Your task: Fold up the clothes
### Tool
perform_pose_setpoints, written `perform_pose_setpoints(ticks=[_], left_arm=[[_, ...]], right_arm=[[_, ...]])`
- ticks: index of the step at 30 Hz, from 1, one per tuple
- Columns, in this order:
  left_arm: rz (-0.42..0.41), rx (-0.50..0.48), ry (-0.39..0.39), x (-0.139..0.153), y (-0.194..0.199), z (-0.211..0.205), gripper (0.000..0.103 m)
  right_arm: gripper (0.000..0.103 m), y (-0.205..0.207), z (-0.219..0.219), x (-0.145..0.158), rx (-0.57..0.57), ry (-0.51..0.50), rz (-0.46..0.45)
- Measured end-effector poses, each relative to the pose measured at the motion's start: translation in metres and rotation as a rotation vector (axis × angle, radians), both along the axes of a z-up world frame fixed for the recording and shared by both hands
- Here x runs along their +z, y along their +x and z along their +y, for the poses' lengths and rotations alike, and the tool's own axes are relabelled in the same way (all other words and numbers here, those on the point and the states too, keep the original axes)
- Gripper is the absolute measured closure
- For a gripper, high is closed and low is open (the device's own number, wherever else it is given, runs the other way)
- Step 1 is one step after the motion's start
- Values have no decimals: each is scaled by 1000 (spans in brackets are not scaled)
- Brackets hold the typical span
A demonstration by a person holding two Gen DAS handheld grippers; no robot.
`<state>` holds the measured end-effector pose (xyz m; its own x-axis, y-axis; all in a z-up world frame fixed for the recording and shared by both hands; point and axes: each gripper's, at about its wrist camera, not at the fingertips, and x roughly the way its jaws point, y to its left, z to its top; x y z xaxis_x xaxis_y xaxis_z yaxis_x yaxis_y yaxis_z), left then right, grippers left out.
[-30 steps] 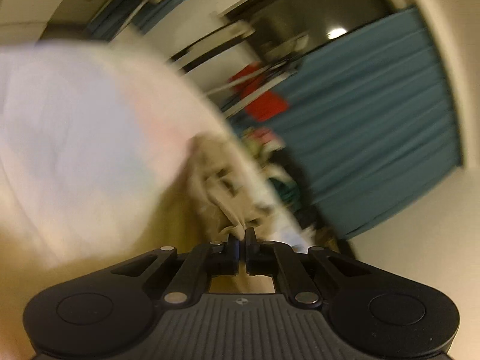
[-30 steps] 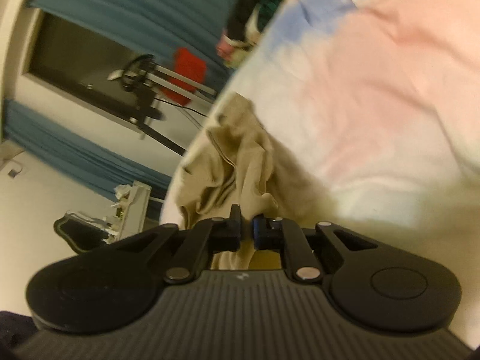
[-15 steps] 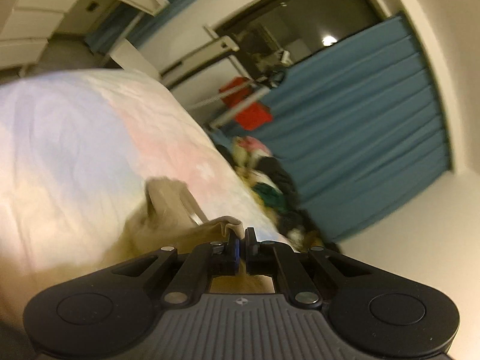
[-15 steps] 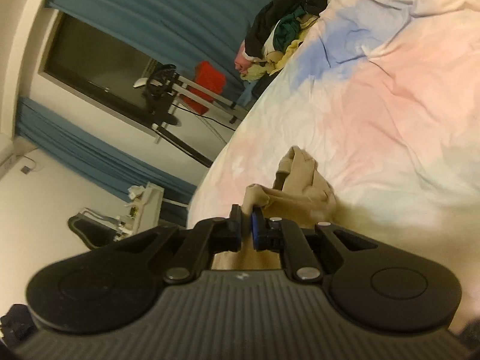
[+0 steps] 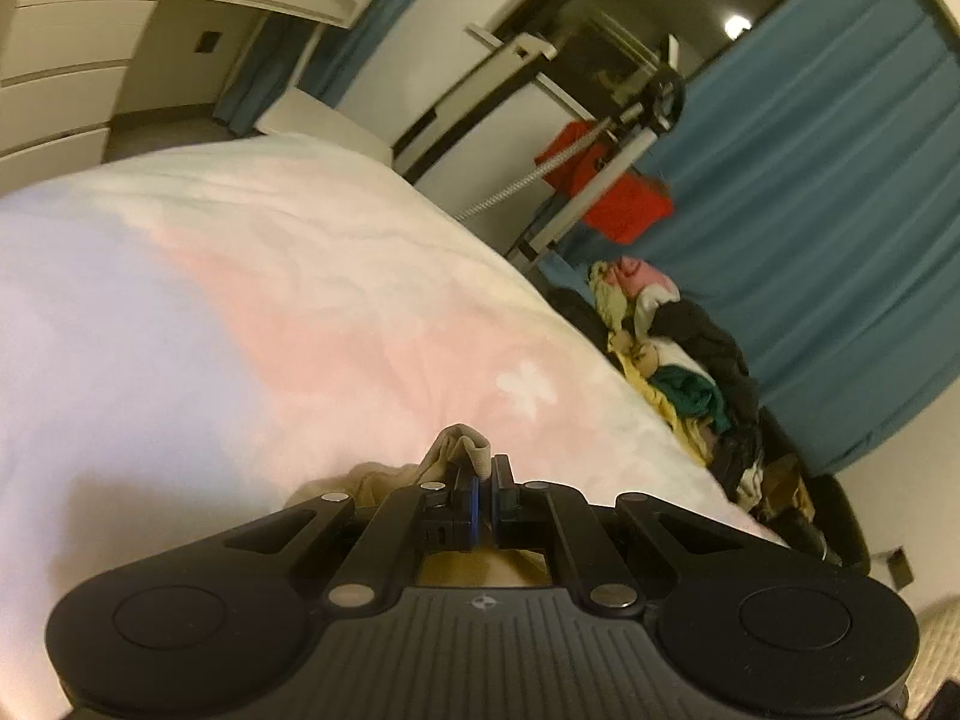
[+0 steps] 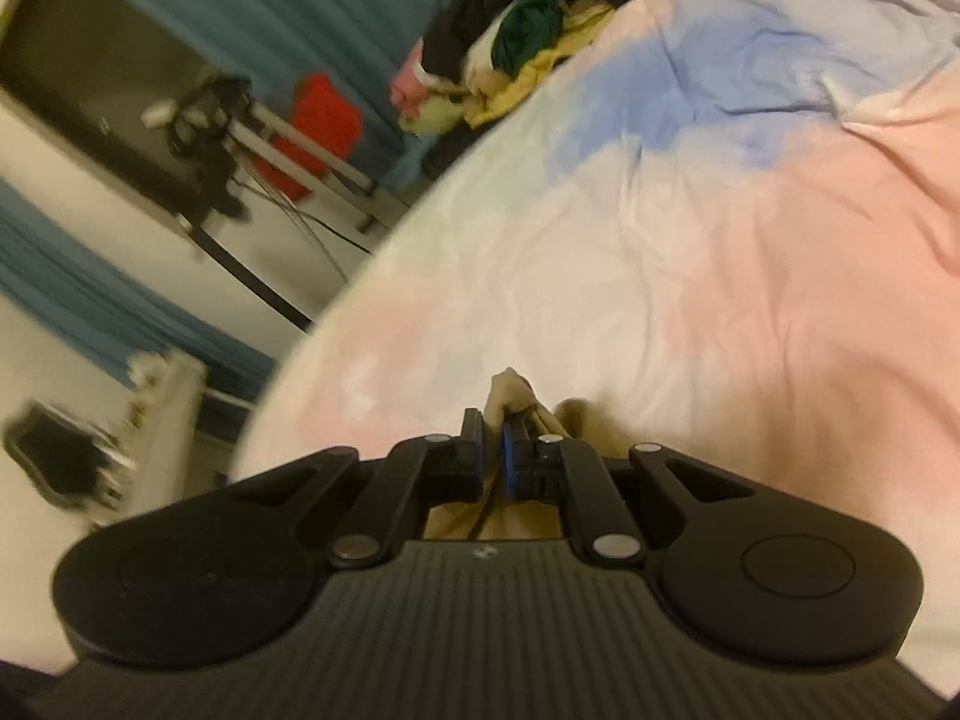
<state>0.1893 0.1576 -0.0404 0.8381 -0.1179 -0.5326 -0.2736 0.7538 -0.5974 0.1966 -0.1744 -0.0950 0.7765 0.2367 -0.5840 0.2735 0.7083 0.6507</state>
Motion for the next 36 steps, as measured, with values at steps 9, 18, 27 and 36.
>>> perform_pose_setpoints(ticks=[9, 18, 27, 36], left_arm=[[-32, -163, 185, -9, 12, -22, 36], [-80, -289, 419, 2, -23, -49, 19], [-3, -314, 498, -30, 0, -62, 19], [67, -320, 540, -56, 12, -68, 20]], right_arm=[[61, -1, 9, -11, 138, -129, -80], [12, -42, 30, 8, 178, -194, -250], [58, -12, 72, -14, 358, -442, -177], [58, 3, 74, -21, 386, -449, -131]])
